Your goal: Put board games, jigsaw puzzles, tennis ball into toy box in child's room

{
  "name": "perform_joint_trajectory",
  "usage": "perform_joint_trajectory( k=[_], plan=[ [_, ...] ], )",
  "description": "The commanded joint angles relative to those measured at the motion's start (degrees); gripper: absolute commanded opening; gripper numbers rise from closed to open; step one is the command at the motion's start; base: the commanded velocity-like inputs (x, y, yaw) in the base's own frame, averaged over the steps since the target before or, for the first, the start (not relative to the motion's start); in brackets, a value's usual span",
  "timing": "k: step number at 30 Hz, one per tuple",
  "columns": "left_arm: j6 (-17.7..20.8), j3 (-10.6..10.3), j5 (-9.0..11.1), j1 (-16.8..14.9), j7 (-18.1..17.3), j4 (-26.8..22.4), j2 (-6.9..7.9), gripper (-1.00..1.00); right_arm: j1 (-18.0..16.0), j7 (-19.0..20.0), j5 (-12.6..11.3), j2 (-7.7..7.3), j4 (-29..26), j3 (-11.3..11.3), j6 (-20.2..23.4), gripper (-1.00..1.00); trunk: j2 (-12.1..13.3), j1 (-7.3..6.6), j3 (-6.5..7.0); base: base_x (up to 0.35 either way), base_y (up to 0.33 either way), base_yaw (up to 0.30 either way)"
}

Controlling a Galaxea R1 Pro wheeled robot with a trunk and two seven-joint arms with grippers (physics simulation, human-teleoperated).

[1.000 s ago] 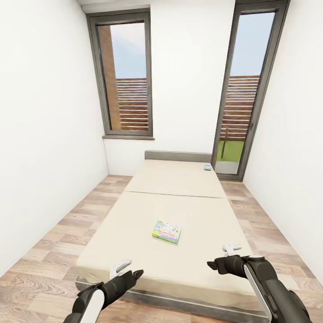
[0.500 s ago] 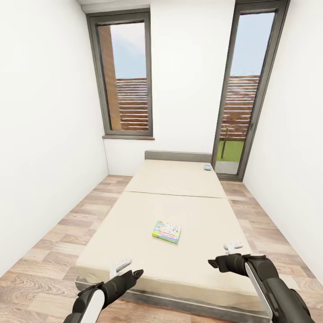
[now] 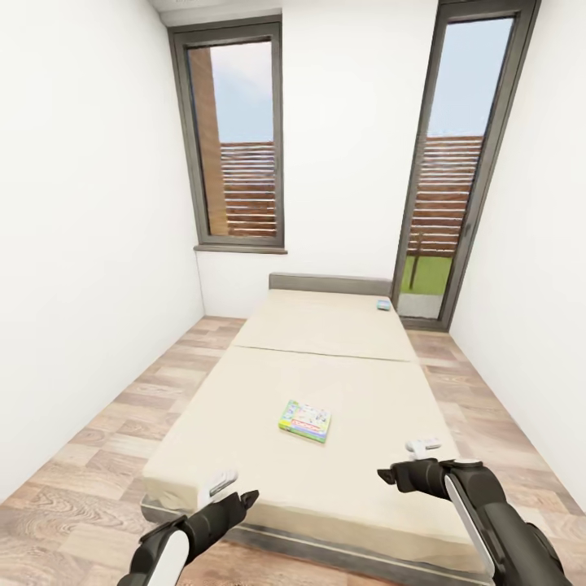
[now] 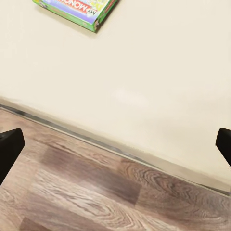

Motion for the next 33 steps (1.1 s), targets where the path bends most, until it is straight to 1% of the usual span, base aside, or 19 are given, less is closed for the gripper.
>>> perform_joint_trajectory(
  k=[1, 9, 22, 26, 33],
  plan=[
    [0.1, 0.1, 0.5, 0.0, 0.3, -0.1, -0.01, 1.0, 0.0, 0.1, 0.0, 0.0, -0.1, 0.1, 0.2, 1.0, 0.0, 0.0, -0.07, 0.0, -0.186, 0.207],
    [-0.5, 0.4, 0.6, 0.1, 0.0, 0.0, 0.0, 1.0, -0.1, 0.1, 0.1, 0.23, -0.1, 0.1, 0.2, 1.0, 0.0, 0.0, -0.07, 0.0, -0.11, 0.248],
    [-0.7, 0.5, 1.0, 0.1, -0.2, 0.0, -0.01, 1.0, -0.3, 0.1, 0.0, -0.03, 0.2, 0.1, 0.2, 1.0, 0.0, 0.0, -0.07, 0.0, -0.029, 0.271],
    [-0.7, 0.5, 1.0, 0.2, -0.2, 0.0, -0.01, 1.0, -0.3, 0.1, 0.0, -0.08, 0.3, 0.0, 0.2, 1.0, 0.0, 0.0, -0.07, 0.0, -0.008, 0.152],
    [-0.7, 0.5, 0.9, 0.2, -0.1, 0.0, -0.01, 1.0, -0.4, 0.0, 0.0, -0.12, 0.4, -0.2, 0.2, 1.0, 0.0, 0.0, -0.07, 0.002, -0.003, 0.07]
  ],
)
